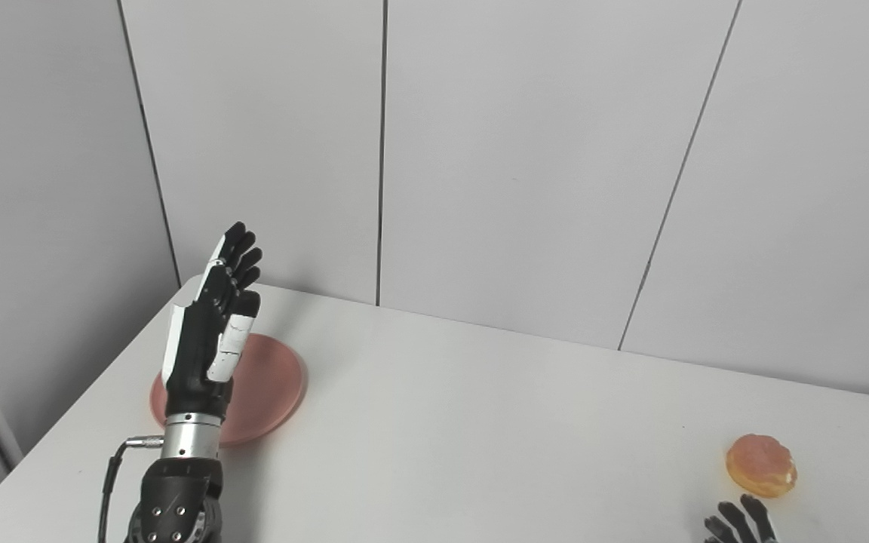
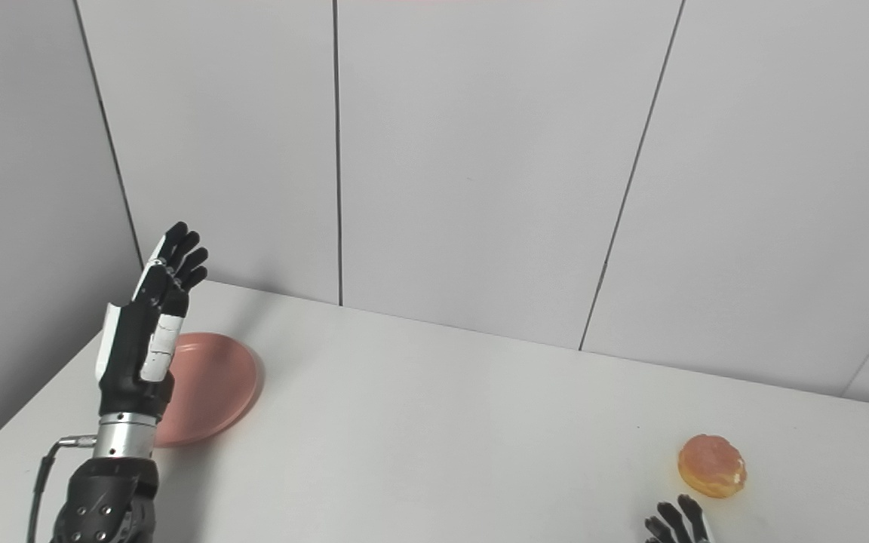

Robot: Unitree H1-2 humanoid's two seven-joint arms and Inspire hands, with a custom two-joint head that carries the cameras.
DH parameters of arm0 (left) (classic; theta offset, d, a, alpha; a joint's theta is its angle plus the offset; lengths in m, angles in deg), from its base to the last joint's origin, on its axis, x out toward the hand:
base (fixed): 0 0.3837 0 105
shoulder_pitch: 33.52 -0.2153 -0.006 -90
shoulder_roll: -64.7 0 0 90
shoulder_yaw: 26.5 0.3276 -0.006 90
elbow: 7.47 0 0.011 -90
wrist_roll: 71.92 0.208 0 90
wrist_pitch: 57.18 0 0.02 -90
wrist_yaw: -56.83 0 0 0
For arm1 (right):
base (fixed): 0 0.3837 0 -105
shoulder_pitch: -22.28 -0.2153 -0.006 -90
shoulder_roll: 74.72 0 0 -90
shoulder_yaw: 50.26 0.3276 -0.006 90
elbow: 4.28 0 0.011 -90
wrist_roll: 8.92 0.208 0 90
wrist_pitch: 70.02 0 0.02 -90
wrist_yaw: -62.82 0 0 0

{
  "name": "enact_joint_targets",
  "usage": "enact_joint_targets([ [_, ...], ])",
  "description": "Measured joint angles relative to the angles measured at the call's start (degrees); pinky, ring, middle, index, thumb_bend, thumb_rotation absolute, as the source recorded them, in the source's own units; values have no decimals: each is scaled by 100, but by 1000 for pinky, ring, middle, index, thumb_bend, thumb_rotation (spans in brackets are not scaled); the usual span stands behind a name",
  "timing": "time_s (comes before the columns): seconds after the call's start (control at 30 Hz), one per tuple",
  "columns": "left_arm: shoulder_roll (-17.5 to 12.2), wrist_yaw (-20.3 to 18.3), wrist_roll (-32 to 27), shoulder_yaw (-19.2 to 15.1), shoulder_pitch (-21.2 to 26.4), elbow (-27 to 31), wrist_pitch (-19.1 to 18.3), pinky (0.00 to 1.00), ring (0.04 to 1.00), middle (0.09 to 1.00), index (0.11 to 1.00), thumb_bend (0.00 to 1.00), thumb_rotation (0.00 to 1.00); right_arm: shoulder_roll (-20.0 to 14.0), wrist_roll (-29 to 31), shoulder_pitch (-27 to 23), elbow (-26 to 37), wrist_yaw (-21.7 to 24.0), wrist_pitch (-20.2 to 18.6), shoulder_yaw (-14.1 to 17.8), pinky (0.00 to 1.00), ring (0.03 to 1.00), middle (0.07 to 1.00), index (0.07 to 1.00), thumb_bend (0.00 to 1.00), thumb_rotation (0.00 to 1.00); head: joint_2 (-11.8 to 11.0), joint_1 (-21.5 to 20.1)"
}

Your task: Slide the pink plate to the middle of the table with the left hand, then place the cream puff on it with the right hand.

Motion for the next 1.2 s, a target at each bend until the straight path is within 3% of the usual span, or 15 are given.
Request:
enact_joint_targets([
  [0.37,-859,56,116,-282,419,-1131,226,830,926,920,895,982,917,-7,0,5,0,2,-48,4,906,893,922,976,903,1000,62,9],
  [0.63,-1064,-84,-189,-355,563,-2064,386,934,950,935,904,955,898,-11,0,10,10,4,-78,-2,907,893,923,982,897,1000,106,9],
  [0.77,-1173,-220,-438,-396,605,-2516,557,890,941,929,914,941,903,-13,1,10,10,10,-78,-3,911,894,924,987,903,1000,123,-9],
  [1.03,-1300,-349,-640,-401,613,-2856,563,836,942,942,940,967,921,-22,-2,18,12,13,-80,-3,905,889,920,987,903,1000,167,0],
  [1.2,-1303,-351,-645,-404,631,-3138,560,862,935,937,933,992,914,-22,-5,20,18,12,-80,-7,898,886,919,985,900,1000,202,-17],
])
